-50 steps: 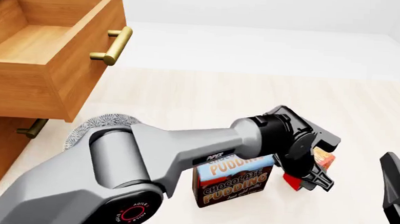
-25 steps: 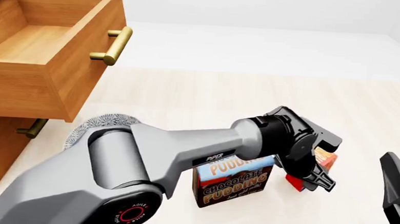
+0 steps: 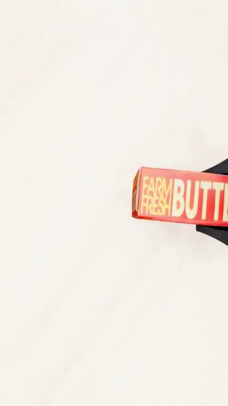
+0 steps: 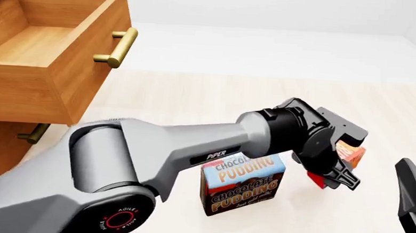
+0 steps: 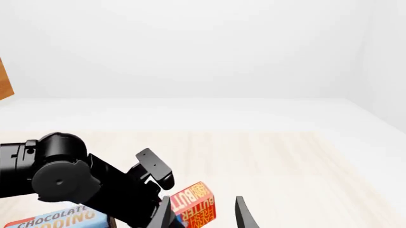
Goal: Put the butter at the back in the top drawer of the cabinet and close it.
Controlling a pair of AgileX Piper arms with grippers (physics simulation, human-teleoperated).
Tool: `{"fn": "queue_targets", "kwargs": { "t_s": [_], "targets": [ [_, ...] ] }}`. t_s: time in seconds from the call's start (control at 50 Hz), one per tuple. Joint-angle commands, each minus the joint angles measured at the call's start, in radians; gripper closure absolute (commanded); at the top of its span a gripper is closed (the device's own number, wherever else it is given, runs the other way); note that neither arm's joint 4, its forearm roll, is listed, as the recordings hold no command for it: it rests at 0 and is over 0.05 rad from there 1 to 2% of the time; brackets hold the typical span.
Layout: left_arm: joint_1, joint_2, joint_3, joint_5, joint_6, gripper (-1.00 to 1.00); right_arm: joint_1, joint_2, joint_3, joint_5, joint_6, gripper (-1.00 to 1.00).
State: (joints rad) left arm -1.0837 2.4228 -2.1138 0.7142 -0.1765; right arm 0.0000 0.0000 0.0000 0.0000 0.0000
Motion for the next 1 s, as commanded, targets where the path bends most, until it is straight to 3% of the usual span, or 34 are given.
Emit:
{"fn": "queue_targets", "kwargs": {
  "t_s": [0.02,1.0],
  "targets": [
    [0.003,-0.065,0.015,-0.019,0.038,1.00,0.000,0.000,0.000,0.000,0.000,-1.00],
    [0.051,-0.363,0.121,-0.003,0.154,1.00,0.000,0.000,0.000,0.000,0.000,-1.00]
  ]
}}
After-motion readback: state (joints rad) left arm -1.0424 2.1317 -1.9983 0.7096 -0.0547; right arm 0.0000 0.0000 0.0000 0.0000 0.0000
